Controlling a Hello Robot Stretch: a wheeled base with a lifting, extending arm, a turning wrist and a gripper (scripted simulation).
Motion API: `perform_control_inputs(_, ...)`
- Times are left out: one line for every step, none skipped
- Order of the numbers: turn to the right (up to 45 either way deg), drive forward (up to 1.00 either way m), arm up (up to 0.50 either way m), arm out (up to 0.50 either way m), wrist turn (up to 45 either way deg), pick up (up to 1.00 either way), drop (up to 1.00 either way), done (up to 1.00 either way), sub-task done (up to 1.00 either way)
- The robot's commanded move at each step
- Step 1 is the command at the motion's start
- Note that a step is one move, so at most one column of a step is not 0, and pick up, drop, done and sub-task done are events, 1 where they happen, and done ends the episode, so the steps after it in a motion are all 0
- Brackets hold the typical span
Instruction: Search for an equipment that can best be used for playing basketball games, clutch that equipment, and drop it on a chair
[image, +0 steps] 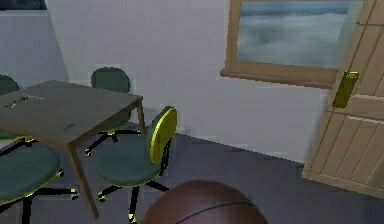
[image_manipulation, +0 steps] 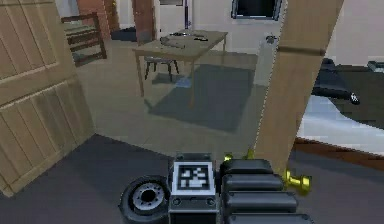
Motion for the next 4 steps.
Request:
perform_control_inputs(3.0, 0.00, 0.00, 0.00, 0.0, 0.00, 0.00, 0.00, 0.00)
perform_control_inputs(0.0, 0.40, 0.00, 0.00, 0.0, 0.00, 0.00, 0.00, 0.00)
perform_control_inputs(45.0, 0.00, 0.00, 0.00, 0.0, 0.00, 0.00, 0.00, 0.00)
perform_control_inputs(45.0, 0.00, 0.00, 0.00, 0.0, 0.00, 0.00, 0.00, 0.00)
